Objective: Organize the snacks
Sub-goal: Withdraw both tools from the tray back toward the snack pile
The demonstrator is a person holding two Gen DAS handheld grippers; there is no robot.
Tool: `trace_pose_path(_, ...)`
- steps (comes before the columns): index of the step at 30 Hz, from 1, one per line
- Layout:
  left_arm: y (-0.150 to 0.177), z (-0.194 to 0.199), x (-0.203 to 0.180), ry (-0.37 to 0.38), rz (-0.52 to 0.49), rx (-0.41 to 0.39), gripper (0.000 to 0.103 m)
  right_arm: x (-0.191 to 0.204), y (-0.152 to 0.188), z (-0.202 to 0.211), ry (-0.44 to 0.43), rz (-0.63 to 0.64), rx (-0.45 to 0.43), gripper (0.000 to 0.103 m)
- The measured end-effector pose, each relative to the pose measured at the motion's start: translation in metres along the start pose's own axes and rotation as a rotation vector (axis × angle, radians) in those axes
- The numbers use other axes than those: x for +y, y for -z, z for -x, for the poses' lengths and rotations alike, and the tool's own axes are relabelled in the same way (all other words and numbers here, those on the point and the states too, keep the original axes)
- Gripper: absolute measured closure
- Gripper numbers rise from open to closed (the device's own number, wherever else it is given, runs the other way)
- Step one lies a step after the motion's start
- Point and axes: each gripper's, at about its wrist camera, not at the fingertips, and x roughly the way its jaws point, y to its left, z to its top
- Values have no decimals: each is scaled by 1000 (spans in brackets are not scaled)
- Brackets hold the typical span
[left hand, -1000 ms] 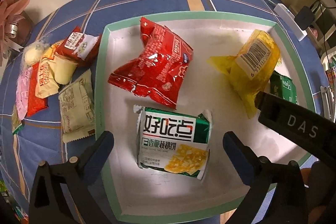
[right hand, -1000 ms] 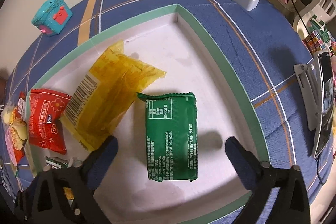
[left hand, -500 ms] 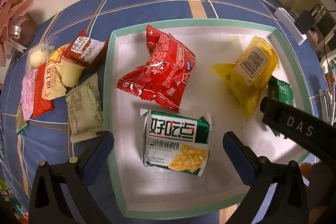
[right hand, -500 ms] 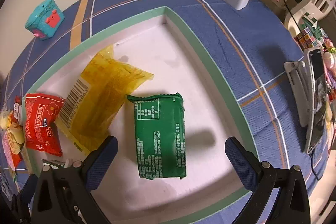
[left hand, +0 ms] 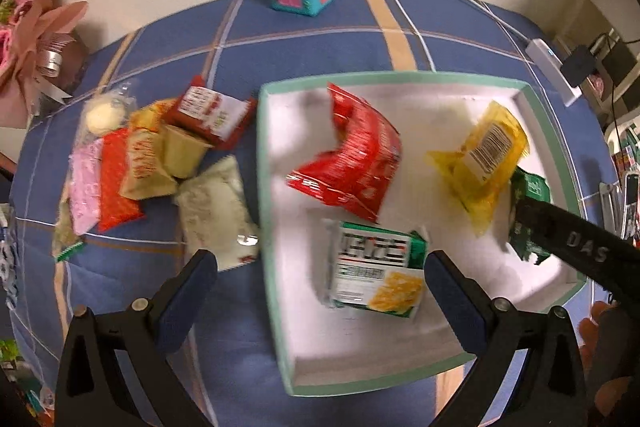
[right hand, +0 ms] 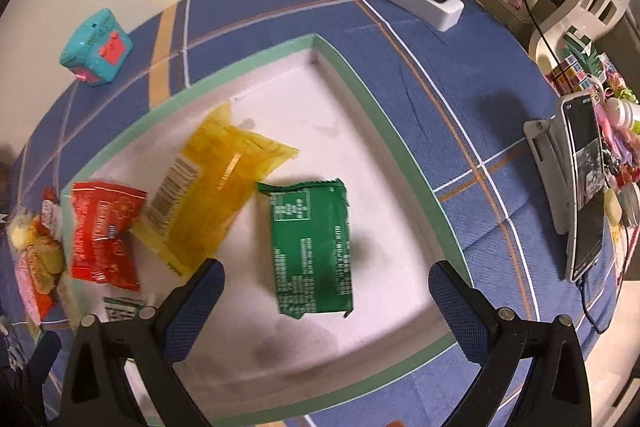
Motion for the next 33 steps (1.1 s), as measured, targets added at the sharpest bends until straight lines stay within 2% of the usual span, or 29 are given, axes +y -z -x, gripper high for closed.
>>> trace_pose_path(12, 8, 5, 74, -67, 182, -33, 0, 44, 6, 44, -32, 71, -95, 0)
trace_pose_path(17, 15, -2, 111, -114, 266, -15, 0, 80, 19, 44, -48, 138, -83, 0)
trace_pose_path(24, 27, 1, 164, -138, 381, -12, 0, 143, 44, 39, -95, 256, -54, 0)
trace_pose_path(33, 42, 8, 231, -175, 514, -24, 0, 195, 68, 35, -156, 324, -24, 0)
